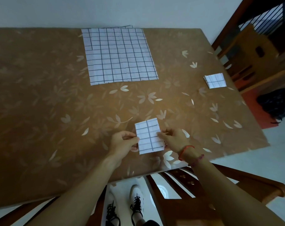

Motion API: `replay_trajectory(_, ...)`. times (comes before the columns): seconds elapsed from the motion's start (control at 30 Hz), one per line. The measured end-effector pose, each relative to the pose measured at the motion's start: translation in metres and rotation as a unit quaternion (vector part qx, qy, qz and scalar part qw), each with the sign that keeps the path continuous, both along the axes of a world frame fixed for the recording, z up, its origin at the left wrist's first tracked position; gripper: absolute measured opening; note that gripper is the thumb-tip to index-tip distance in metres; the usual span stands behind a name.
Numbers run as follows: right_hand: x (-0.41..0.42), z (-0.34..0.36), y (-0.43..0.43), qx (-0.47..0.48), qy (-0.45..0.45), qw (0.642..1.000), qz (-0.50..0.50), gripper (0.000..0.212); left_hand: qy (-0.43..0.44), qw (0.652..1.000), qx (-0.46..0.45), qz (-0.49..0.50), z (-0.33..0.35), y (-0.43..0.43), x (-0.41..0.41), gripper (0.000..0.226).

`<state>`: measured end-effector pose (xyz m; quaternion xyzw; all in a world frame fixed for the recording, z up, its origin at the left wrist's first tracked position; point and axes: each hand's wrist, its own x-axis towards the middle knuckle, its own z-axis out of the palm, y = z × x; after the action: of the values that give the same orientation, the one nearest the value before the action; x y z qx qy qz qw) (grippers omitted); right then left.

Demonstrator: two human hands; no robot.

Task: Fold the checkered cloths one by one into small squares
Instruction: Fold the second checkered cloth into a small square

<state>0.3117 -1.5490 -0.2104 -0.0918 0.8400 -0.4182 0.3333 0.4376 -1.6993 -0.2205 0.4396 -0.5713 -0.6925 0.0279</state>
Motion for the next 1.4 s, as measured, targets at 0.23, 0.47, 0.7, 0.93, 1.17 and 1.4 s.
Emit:
replay_trajectory(0.23, -0.017, -0.009, 0.014, 0.047, 0.016, 0.999, -0.022, 0.010, -0.028, 0.999, -0.036, -0.003, -0.003, 0.020, -0.023, 0.015)
replay_trajectory(0.47, -0.035, -0.041, 0.018, 0.120, 0.038, 0.992, -0.016, 0.021, -0.062, 0.995, -0.077, -0.032, -0.026, 0.026, -0.039, 0.010)
replay_trajectory(0.7, -0.037, -0.066, 0.016, 0.134, 0.032, 0.990, -0.010, 0.024, -0.105, 0.984, -0.136, -0.041, -0.053, 0.029, -0.047, 0.014)
replay_trajectory(0.93, -0.040, -0.079, 0.013, 0.108, 0.039, 0.993, -0.027, 0.023, -0.115, 0.968, -0.211, -0.067, -0.062, 0.030, -0.049, 0.020)
replay_trajectory(1.17, -0.042, -0.080, 0.009, 0.092, 0.062, 0.994, -0.014, 0.022, -0.114, 0.952, -0.271, -0.083, -0.065, 0.027, -0.050, 0.014)
replay_trajectory(1.4, -0.041, -0.080, 0.006, 0.092, 0.087, 0.992, -0.010, 0.019, -0.104, 0.946, -0.294, -0.091, -0.067, 0.023, -0.049, 0.014)
